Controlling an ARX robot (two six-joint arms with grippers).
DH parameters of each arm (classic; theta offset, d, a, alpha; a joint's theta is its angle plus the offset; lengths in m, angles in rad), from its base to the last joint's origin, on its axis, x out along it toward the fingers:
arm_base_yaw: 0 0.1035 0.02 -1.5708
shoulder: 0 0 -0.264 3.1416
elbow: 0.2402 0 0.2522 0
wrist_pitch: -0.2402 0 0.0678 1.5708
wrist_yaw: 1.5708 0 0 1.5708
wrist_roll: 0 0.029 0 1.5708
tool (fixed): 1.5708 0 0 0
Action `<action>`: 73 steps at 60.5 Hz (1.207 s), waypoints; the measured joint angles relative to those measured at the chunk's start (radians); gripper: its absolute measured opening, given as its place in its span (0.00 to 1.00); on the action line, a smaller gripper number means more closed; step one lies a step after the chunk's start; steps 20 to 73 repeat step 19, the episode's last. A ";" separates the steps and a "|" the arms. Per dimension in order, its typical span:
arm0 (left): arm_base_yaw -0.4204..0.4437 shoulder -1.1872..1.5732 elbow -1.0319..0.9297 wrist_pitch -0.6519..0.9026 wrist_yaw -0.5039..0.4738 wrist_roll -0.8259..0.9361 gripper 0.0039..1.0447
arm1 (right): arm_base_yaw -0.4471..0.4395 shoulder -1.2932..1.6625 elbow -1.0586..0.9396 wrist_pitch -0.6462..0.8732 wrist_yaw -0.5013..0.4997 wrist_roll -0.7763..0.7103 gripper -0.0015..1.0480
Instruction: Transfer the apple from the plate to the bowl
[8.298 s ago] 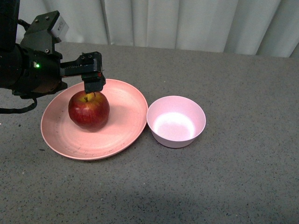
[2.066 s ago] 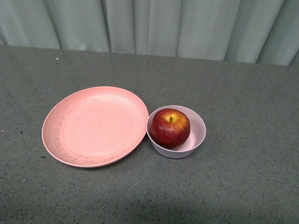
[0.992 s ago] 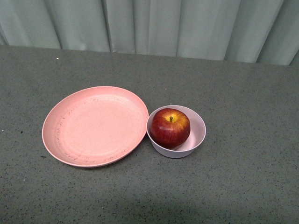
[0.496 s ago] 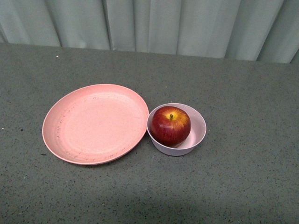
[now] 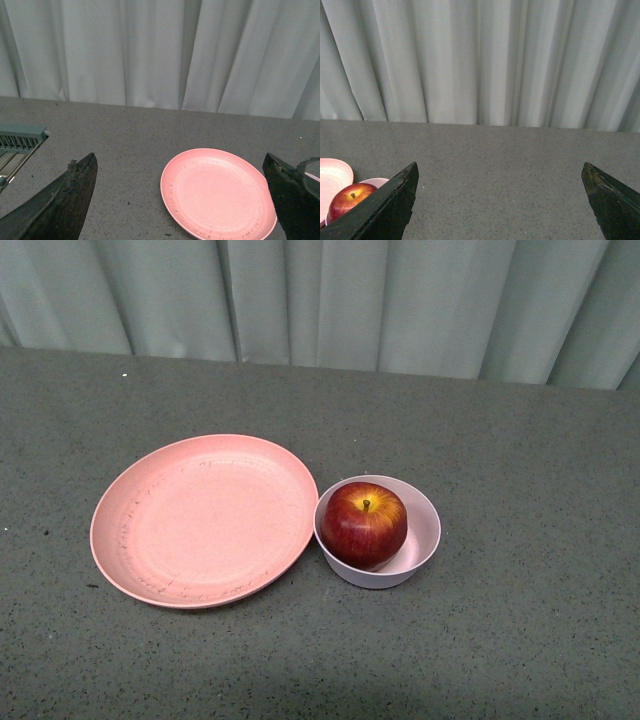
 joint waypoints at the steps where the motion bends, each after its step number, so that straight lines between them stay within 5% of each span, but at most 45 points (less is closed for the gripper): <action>1: 0.000 0.000 0.000 0.000 0.000 0.000 0.94 | 0.000 0.000 0.000 0.000 0.000 0.000 0.91; 73: 0.000 0.000 0.000 0.000 0.000 0.000 0.94 | 0.000 0.000 0.000 0.000 0.000 0.000 0.91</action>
